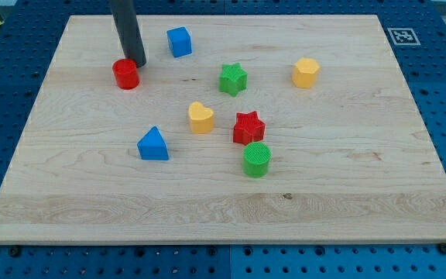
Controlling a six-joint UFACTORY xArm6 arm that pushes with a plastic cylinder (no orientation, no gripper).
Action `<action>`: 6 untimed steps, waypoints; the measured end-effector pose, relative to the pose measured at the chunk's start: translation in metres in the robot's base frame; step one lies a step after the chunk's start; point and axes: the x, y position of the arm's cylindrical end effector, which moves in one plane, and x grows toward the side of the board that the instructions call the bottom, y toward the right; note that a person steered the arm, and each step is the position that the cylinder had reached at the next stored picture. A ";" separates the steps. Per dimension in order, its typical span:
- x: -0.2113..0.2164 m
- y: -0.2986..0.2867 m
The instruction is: Move the red circle top left to the blue triangle
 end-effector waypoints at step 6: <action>0.056 -0.013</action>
